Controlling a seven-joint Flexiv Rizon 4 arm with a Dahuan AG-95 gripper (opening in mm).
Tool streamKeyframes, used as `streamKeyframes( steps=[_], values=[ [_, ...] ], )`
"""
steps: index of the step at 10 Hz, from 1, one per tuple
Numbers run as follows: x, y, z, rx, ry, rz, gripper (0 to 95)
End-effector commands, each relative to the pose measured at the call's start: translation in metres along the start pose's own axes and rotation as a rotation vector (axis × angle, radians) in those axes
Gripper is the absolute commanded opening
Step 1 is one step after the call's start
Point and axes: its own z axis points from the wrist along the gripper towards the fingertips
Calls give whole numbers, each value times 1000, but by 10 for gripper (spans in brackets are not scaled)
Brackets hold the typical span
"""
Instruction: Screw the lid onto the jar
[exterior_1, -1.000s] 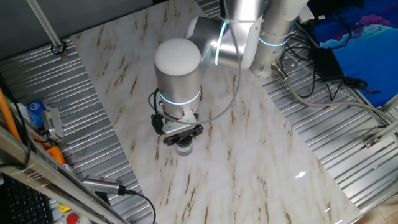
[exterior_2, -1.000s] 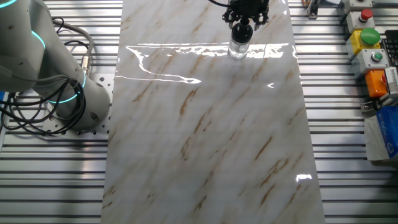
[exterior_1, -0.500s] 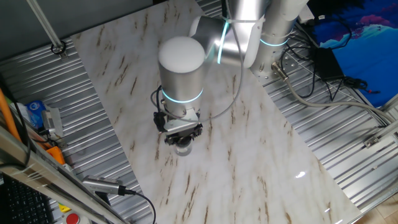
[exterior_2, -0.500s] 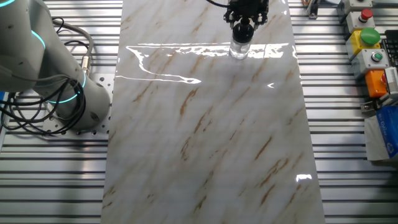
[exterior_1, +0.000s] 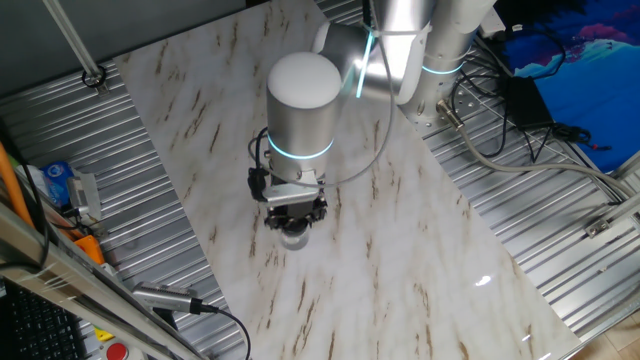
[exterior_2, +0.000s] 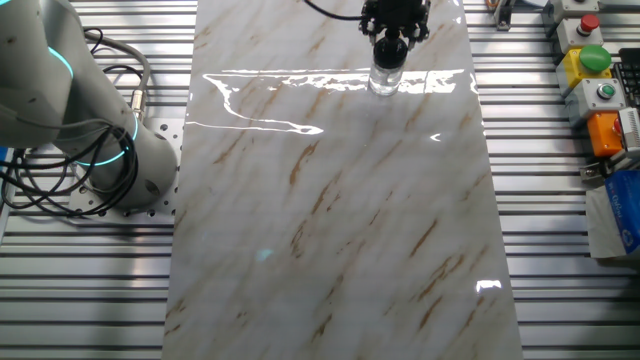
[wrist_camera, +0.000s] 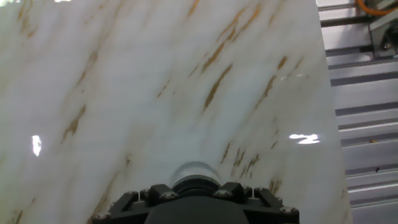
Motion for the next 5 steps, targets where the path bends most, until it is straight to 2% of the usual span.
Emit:
streamKeyframes(
  steps=[1,5],
  values=[
    [-1,-2,5,2,-4,53,0],
    [0,-2,6,0,-4,76,0]
  ],
)
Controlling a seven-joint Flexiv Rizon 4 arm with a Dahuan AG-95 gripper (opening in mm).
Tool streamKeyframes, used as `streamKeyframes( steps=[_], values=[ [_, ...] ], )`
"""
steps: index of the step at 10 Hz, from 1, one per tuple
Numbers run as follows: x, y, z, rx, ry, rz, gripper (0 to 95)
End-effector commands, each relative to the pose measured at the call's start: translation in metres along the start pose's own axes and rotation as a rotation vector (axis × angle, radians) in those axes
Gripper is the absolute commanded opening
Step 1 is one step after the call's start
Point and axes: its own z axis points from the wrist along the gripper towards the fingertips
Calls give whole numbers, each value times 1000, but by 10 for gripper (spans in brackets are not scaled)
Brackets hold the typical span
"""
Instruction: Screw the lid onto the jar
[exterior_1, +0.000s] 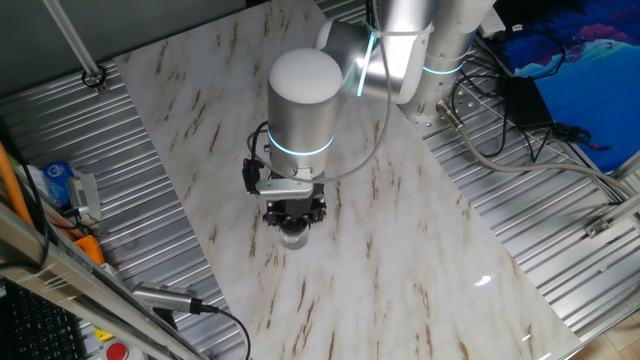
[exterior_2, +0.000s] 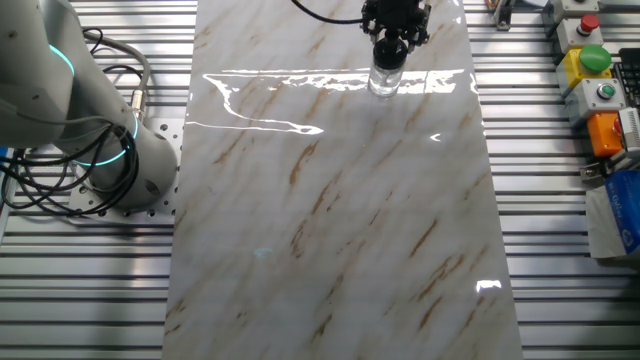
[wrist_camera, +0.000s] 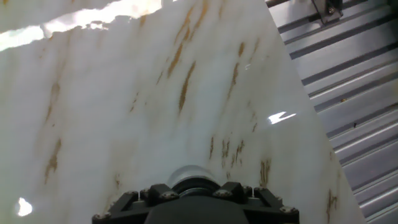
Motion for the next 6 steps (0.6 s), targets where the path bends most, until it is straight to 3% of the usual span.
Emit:
streamKeyframes(
  steps=[1,6],
  values=[
    [1,0,6,1,0,26,0],
    [1,-8,7,9,-15,112,0]
  ],
)
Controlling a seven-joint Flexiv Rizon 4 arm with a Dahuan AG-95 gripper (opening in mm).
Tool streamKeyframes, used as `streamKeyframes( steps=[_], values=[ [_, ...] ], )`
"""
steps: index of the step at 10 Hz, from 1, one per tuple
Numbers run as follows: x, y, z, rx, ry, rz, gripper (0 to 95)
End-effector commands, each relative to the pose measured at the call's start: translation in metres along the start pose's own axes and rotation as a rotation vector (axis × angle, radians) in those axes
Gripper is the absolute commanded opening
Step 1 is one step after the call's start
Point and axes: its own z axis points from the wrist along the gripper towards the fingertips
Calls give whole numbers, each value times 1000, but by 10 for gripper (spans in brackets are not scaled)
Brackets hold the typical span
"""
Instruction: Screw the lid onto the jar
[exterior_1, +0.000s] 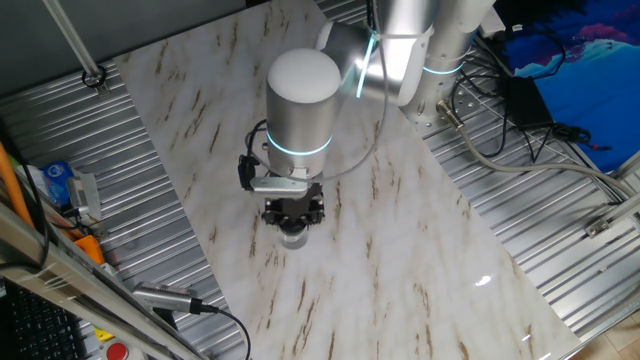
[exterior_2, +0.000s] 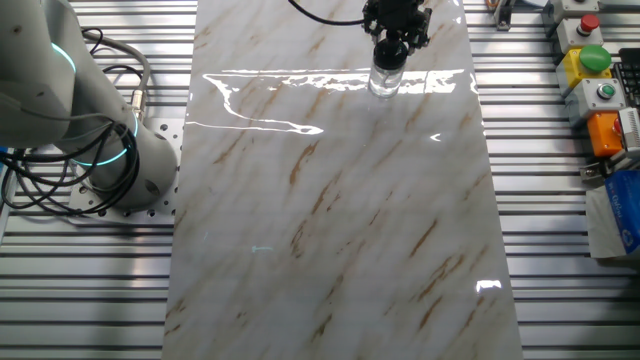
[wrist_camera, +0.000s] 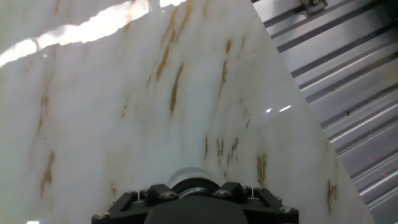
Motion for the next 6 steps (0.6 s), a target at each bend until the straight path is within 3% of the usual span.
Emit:
streamKeyframes(
  steps=[1,6],
  values=[
    [0,-3,5,8,-21,64,0],
    [4,-7,11,27,-100,166,0]
  ],
)
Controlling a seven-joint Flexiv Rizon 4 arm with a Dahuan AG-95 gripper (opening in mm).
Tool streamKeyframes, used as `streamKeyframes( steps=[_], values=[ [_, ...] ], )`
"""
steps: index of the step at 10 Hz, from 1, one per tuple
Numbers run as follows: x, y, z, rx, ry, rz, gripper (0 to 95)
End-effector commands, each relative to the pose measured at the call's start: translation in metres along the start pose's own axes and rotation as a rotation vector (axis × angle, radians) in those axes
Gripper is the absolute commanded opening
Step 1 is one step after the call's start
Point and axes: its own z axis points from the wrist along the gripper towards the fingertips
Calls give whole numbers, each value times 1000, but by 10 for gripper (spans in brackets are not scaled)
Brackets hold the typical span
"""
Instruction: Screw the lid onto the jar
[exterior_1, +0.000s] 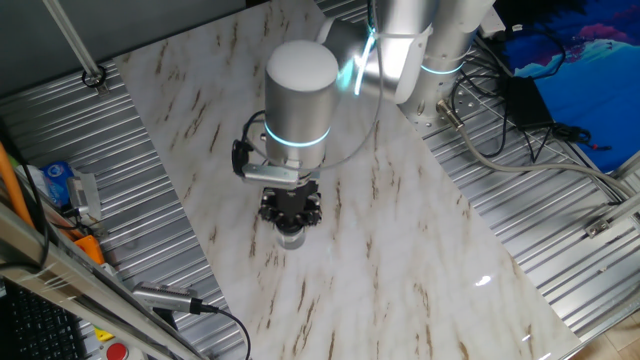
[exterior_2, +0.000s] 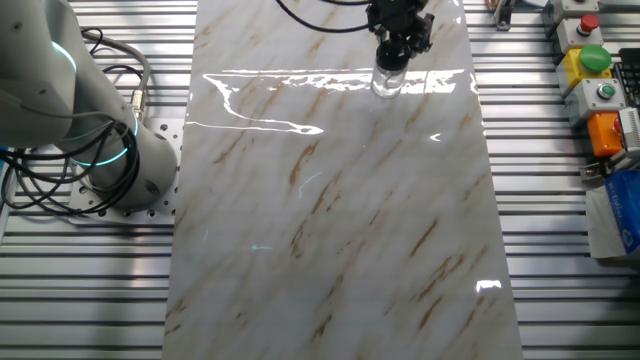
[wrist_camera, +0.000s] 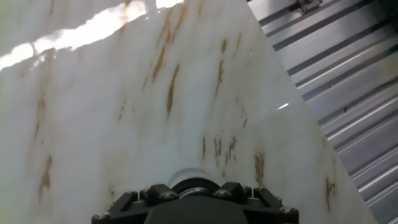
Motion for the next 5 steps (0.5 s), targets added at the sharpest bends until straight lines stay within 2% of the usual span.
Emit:
streamKeyframes(
  steps=[1,2,5],
  values=[
    [3,-2,11,21,-46,68,0],
    [3,-2,11,26,-58,91,0],
    [3,-3,11,30,-58,93,0]
  ],
)
